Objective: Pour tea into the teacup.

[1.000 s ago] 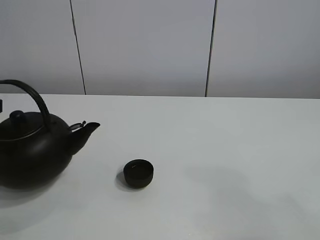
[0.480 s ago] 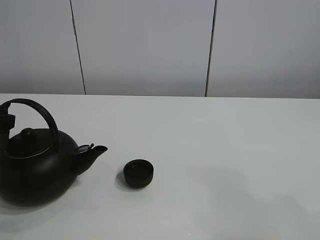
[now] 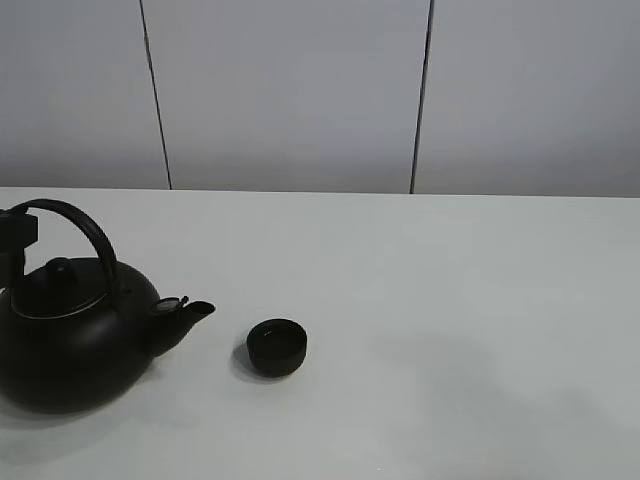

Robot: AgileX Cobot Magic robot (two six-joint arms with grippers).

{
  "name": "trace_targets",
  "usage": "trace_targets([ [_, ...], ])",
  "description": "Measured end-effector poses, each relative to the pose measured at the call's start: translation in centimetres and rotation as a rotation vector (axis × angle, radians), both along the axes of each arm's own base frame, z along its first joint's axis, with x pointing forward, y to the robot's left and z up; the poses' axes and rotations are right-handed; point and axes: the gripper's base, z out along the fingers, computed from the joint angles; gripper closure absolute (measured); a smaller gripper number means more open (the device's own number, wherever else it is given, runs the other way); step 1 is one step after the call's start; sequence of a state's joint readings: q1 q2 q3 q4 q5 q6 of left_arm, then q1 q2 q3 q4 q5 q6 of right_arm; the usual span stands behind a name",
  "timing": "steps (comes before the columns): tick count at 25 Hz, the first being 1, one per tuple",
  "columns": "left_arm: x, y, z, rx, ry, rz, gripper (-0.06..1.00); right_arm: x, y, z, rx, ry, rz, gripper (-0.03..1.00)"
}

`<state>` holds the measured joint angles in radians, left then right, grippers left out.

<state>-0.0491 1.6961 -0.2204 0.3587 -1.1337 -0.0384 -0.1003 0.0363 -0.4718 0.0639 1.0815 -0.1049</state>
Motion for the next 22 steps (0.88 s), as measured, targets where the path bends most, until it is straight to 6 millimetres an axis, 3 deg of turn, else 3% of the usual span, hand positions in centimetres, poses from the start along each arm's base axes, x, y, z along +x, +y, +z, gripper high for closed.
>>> trace_targets([
  [7, -1.4, 1.1, 0.4, -0.018, 0.002, 0.051, 0.68, 0.0, 0.0, 0.0, 0.000, 0.000, 0.000, 0.49],
  [14, -1.8, 3.4, 0.2, -0.057, 0.029, 0.191, 0.68, 0.0, 0.0, 0.0, 0.000, 0.001, 0.000, 0.49],
  [18, -0.5, 4.3, 0.9, -0.149, 0.004, 0.241, 0.68, 0.0, 0.0, 0.0, 0.000, 0.001, 0.000, 0.49],
  [22, 1.7, 3.9, 2.0, -0.270, 0.048, 0.173, 0.68, 0.0, 0.0, 0.0, 0.000, 0.001, 0.000, 0.49],
])
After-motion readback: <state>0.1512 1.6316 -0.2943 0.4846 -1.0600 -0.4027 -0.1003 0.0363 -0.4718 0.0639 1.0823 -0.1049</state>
